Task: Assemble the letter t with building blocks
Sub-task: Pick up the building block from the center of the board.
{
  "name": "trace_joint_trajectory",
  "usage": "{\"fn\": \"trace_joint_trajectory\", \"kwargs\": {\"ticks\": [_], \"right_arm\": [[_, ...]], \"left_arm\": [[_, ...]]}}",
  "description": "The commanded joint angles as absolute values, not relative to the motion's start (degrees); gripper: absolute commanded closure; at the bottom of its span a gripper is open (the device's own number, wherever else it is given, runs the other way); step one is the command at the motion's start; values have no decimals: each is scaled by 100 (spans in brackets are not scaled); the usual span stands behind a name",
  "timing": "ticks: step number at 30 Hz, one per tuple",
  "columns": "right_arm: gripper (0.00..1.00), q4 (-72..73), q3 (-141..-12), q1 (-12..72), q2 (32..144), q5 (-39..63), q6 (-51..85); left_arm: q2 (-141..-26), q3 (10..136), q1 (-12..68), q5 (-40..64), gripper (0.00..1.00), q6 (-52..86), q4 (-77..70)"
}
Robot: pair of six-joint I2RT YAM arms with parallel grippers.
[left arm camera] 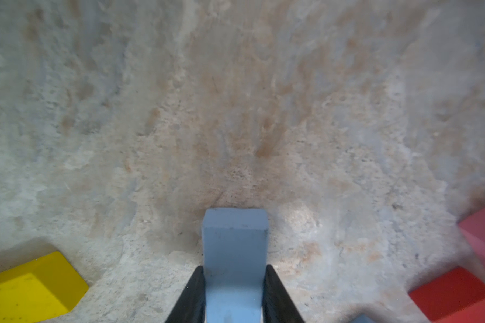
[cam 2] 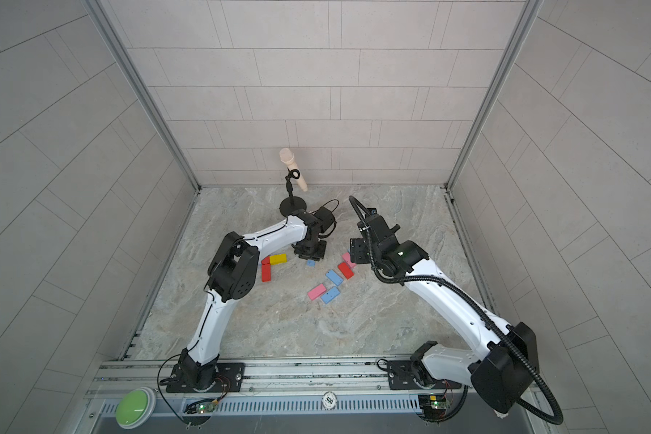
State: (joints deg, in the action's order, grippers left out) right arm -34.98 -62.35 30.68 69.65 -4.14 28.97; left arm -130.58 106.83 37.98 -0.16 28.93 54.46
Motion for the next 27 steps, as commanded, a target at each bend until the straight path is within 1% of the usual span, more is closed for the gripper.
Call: {"fn": "trace_joint_trajectory", "kwargs": {"ticks": [1, 8, 21, 27], "right_arm": [[29, -3583, -6181, 3033, 6809, -501, 2982], [29, -3548, -6127, 3038, 6776, -518, 3015], [29, -3470, -6098, 3015, 6842, -468, 3033], [29, -3406, -6095, 3005, 6888, -405, 3024]], "left_arm": [[-12569, 10466, 3762, 5, 73, 3092, 5374], [-11838, 9661, 3762, 116, 74, 3548, 4958], [-10047, 7161, 3779, 204, 76, 4618, 4111], [-9396, 6252, 3814, 88, 76, 4948, 3942]]}}
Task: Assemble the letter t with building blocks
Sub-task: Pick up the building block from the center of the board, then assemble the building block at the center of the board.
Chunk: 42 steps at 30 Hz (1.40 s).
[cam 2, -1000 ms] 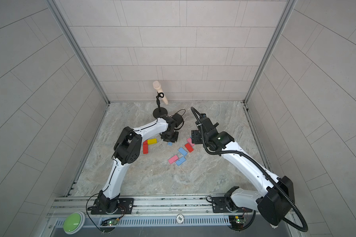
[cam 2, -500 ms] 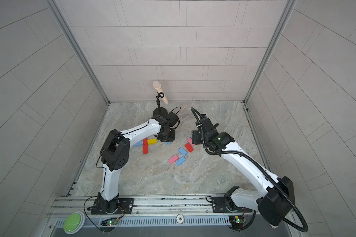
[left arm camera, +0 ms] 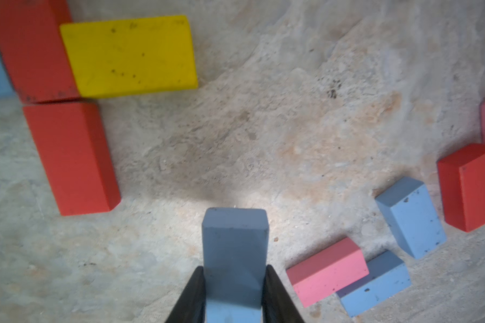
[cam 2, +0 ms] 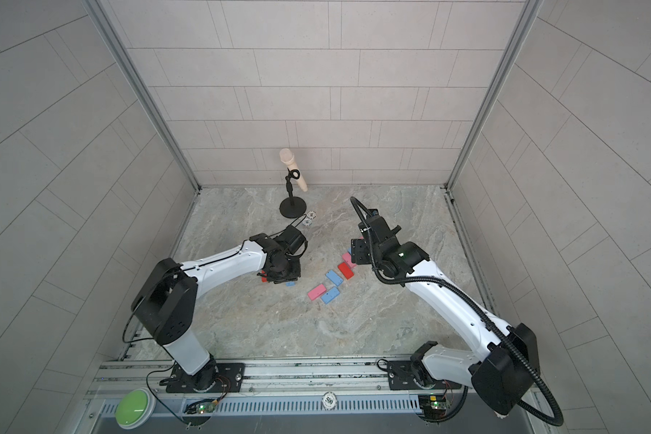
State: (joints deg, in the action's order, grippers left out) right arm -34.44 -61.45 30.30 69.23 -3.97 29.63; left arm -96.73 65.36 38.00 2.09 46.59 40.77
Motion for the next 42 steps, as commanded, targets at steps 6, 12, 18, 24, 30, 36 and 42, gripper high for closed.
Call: {"fn": "trace_joint_trajectory", "kwargs": {"ticks": [6, 12, 18, 24, 30, 36, 42], "right_arm": [[29, -3365, -6122, 2996, 6959, -335, 2997], [29, -3349, -6161, 2996, 7024, -290, 2991], [29, -3357, -6172, 2991, 7039, -290, 2962], [29, -3346, -6158, 2989, 7054, -290, 2980], [29, -3324, -6127, 2992, 7049, -316, 2989], [29, -3296, -6126, 2983, 7075, -316, 3034], [29, -3296, -6101, 2983, 7047, -325, 3065]], "left_arm": [[-9013, 5637, 3814, -15, 76, 5121, 3832], [-8876, 5327, 3780, -75, 76, 5124, 3824], [-8832, 5188, 3677, -79, 76, 4999, 3876], [-8788, 5065, 3518, -113, 76, 4762, 4004], [-8699, 4893, 3385, -97, 75, 4646, 4041], [-8769, 4860, 3288, -114, 74, 4523, 4060], [-8920, 4874, 3209, -108, 73, 4395, 4019]]}}
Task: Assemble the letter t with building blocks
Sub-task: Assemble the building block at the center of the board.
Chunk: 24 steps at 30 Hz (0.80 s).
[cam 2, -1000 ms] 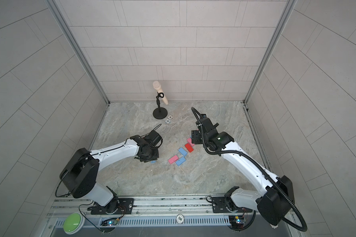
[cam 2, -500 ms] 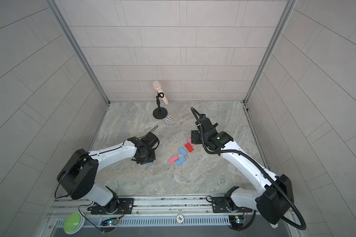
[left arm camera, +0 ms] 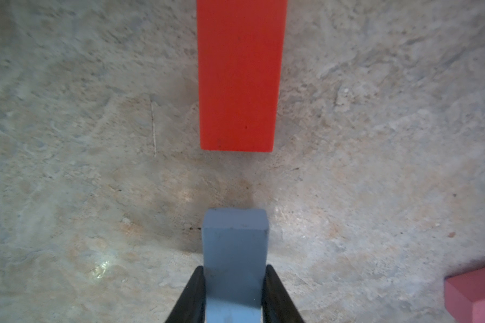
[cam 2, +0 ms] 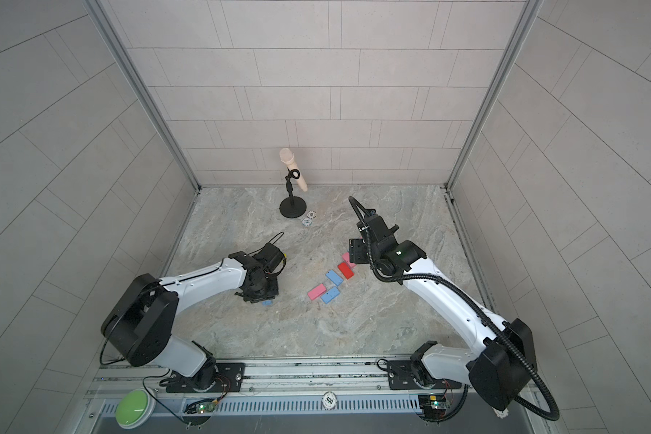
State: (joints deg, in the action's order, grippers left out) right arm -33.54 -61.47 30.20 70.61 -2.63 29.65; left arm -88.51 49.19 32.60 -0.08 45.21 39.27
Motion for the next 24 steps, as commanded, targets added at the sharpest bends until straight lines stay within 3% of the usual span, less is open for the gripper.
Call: {"fn": "trace_joint_trajectory", "kwargs": {"ticks": [1, 24], "right_arm": [[29, -3296, -6087, 2990, 7040, -325, 3061], [29, -3305, -6031, 2986, 6996, -345, 3067]], "left_arm": [[-8925, 4861, 3199, -105, 72, 4388, 3997], [-9540, 5351, 3047, -203, 70, 4039, 4017]]}}
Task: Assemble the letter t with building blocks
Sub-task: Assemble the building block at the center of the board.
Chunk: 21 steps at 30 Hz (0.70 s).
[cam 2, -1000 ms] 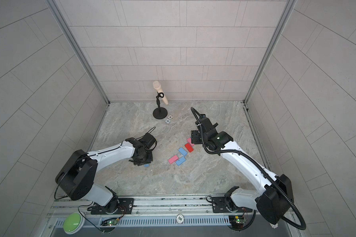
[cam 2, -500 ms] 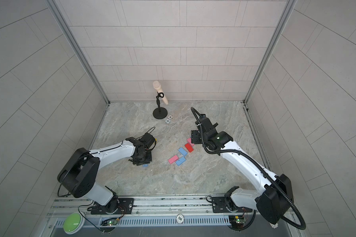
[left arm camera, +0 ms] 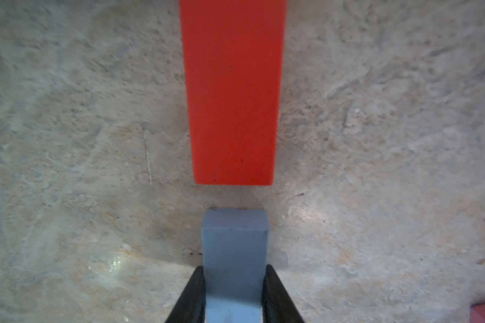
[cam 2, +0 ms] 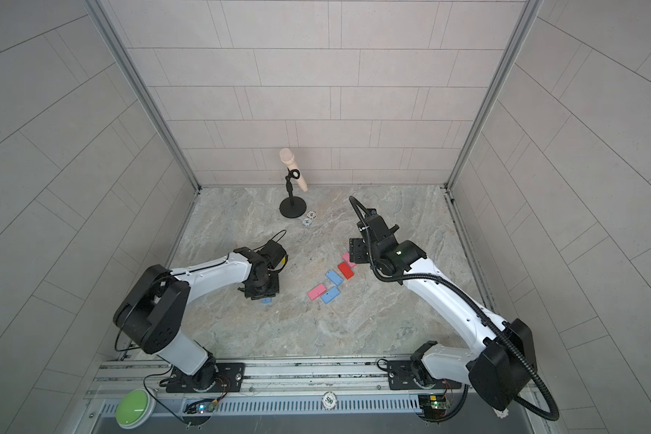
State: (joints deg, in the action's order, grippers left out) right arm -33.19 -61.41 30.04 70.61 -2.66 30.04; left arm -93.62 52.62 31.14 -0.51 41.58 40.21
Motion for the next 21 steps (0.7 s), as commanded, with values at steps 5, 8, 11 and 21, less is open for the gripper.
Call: {"fn": "trace_joint_trajectory", "kwargs": {"ticks": [5, 8, 11, 21], "right_arm": [[29, -3305, -6039, 2984, 6996, -359, 3070], [29, -3294, -6038, 2988, 6996, -360, 3068], [29, -3294, -6049, 2983, 7004, -360, 3067], [29, -3287, -6060, 2973, 7044, -362, 3076]], "left_arm": [[-9639, 5441, 2999, -226, 70, 3973, 4034], [-9663, 5458, 2993, -228, 70, 3955, 4039], [-9671, 5458, 2980, -232, 70, 3950, 4052], [-9633, 5457, 2918, -264, 70, 3889, 4079]]}}
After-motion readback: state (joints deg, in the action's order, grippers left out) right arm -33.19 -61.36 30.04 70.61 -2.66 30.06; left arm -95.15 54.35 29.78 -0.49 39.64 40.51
